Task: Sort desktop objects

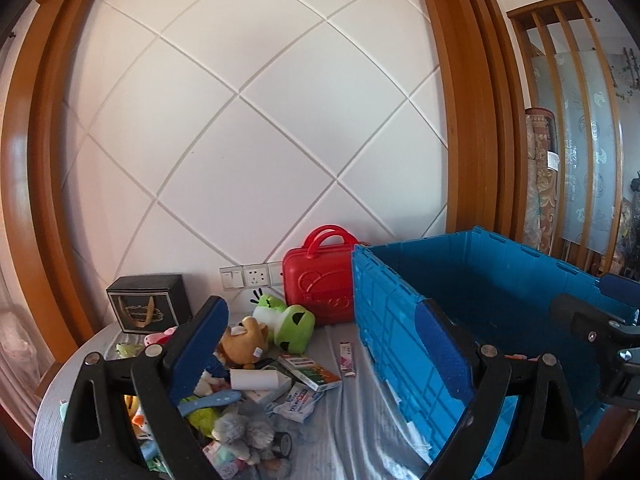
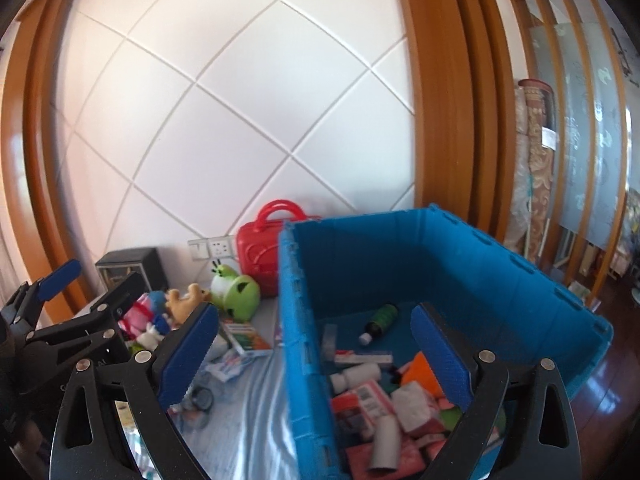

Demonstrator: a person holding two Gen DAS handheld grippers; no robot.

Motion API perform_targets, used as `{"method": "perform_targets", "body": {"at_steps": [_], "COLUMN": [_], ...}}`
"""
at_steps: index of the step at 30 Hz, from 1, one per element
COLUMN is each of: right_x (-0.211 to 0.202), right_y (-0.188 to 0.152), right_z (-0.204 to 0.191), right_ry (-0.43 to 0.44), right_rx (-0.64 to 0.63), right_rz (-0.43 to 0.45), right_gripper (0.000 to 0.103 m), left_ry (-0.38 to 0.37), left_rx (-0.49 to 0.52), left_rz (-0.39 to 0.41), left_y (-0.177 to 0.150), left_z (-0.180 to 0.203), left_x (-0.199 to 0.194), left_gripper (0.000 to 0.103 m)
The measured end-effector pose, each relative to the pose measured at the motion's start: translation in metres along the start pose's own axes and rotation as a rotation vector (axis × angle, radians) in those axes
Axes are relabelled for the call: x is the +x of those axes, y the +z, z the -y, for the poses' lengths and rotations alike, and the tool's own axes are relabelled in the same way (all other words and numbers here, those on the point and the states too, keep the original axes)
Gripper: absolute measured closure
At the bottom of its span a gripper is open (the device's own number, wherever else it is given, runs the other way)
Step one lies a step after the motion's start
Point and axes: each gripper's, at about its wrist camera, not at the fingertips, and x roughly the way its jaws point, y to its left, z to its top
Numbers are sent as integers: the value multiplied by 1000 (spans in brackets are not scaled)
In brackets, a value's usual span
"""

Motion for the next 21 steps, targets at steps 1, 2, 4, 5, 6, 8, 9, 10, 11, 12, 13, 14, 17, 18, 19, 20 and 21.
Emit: {"method": "perform_targets", "body": {"at_steps": [1,2,4,5,6,8,9,10,11,12,13,14,17,18,19,20,21], "right_x": [-2,-3,-7,-9,-10,-12,-13,-13,-14,-14,-15,-16,-20,-22,-23,-26,-30], "right_y": [-1,-2,-5,-6,-8,-11,-13,-15,-17,-19,-22,-25,-34,-36,-39,-42,-43], "right_z": [-7,-15,-32,-40,-49,-62,-70,-77,-84,-90,-94,-100,-109,-111,-112,-112,-111], "right_ry": [8,12,13,16,20,23,23,24,24,24,22,21,16,14,13,17,19], "right_rx": [3,4,2,2,5,8,10,13,17,20,23,27,34,34,35,36,35], "right_rz": [5,9,16,17,17,19,19,19,18,19,21,23,25,23,21,22,28], "right_gripper": [4,3,2,2,2,2,2,2,2,2,2,2,2,2,2,2,1], "left_ry": [10,16,15,16,20,28,31,41,54,67,78,83,63,57,58,67,79], "left_rx": [5,7,6,7,7,10,14,19,24,28,31,32,23,23,24,27,29], "left_rz": [7,11,13,14,14,13,18,25,32,38,44,50,45,45,47,50,52], "left_y": [-1,-1,-2,-4,-4,-6,-8,-9,-10,-11,-12,-14,-19,-21,-24,-26,-28], "left_z": [-9,-17,-32,-41,-47,-61,-67,-73,-77,-81,-86,-91,-100,-101,-102,-101,-99], "left_x": [-4,-6,-11,-14,-15,-20,-23,-26,-30,-32,-35,-38,-43,-46,-49,-51,-54], "left_gripper": [7,7,7,7,7,7,7,7,7,7,7,7,7,7,7,7,7]}}
